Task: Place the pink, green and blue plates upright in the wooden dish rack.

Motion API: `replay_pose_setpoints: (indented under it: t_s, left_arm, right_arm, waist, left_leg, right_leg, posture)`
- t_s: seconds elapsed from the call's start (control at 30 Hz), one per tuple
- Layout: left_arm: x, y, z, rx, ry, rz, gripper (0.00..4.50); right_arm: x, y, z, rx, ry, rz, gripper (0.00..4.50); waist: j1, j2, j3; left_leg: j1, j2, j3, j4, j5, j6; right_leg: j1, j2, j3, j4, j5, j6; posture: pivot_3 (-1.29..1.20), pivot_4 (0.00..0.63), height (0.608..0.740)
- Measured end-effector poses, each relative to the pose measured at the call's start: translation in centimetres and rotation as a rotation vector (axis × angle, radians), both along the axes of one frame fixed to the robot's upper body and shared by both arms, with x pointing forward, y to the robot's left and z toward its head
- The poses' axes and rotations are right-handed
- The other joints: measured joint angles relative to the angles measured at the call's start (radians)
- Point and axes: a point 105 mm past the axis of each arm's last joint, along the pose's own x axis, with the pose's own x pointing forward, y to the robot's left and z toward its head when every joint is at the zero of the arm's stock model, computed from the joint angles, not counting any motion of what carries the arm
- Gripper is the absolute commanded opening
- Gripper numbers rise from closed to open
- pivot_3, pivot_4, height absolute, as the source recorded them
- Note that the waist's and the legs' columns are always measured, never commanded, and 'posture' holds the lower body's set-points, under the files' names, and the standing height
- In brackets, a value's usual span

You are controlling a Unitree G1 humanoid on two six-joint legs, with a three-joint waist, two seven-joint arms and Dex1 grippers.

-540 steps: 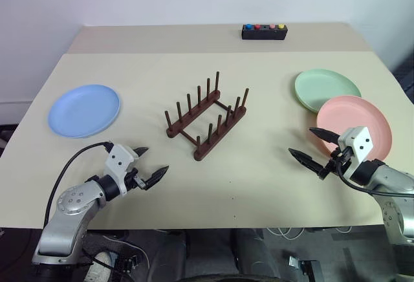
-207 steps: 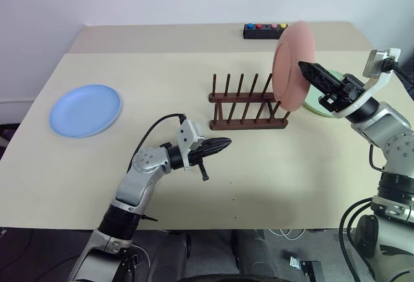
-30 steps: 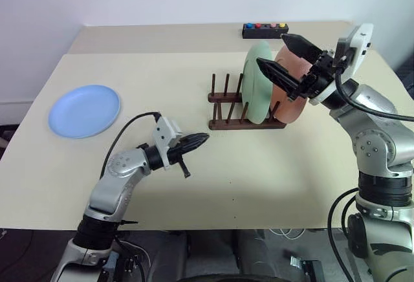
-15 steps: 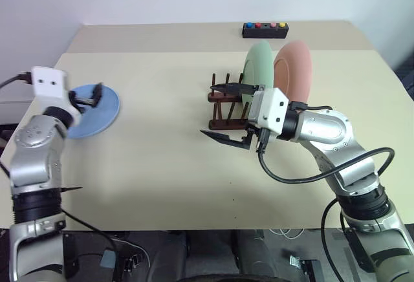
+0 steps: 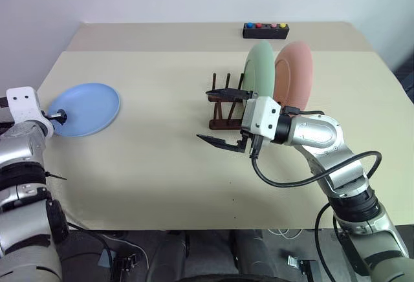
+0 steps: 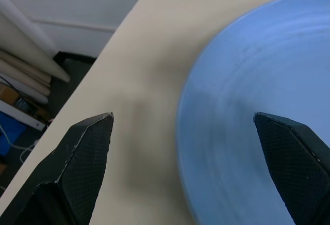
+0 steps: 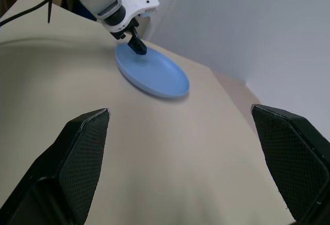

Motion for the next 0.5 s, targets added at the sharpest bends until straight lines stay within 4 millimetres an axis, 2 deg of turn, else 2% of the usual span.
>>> replay_pose_setpoints:
  t_s: [0.07,0.17,0.27,0.37,0.5]
  left_arm:
    - [0.4,-0.2,-0.6,-0.042,0.007,-0.008,4.46]
    - [1.0,-0.7,-1.1,-0.102,0.01,-0.03,3.21]
    - [1.3,-0.9,-1.1,-0.128,-0.013,-0.041,1.52]
    - [1.6,-1.1,-0.8,-0.15,-0.055,-0.045,0.04]
    - [2.0,-1.8,-0.6,-0.186,-0.108,-0.061,0.04]
  right_arm:
    - [0.0,0.0,0.0,0.002,-0.001,-0.002,4.5]
    - [0.1,-0.1,0.0,0.001,-0.003,-0.007,4.5]
    - [0.2,-0.3,-0.2,0.001,-0.003,-0.023,4.5]
    - [0.3,-0.5,-0.4,0.002,0.0,-0.038,4.5]
    - [0.4,-0.8,-0.3,0.008,0.0,-0.051,4.5]
  waist:
    - [-0.001,0.0,0.0]
    - [-0.001,0.0,0.0]
    - [-0.001,0.0,0.0]
    - [-0.001,0.0,0.0]
    - [0.002,0.0,0.0]
  left_leg:
    - [0.0,0.0,0.0,0.0,0.0,0.0]
    - [0.0,0.0,0.0,0.0,0.0,0.0]
    - [0.0,0.0,0.0,0.0,0.0,0.0]
    - [0.0,0.0,0.0,0.0,0.0,0.0]
    - [0.0,0.0,0.0,0.001,0.0,0.0]
  right_leg:
    - [0.0,0.0,0.0,0.0,0.0,0.0]
    - [0.0,0.0,0.0,0.0,0.0,0.0]
    - [0.0,0.0,0.0,0.0,0.0,0.0]
    - [0.0,0.0,0.0,0.001,0.0,0.0]
    - [0.0,0.0,0.0,0.002,0.0,0.0]
  posture:
    - [0.0,0.15,0.74]
    - [0.0,0.15,0.74]
    - [0.0,0.15,0.74]
    - [0.0,0.15,0.74]
    - [0.0,0.15,0.74]
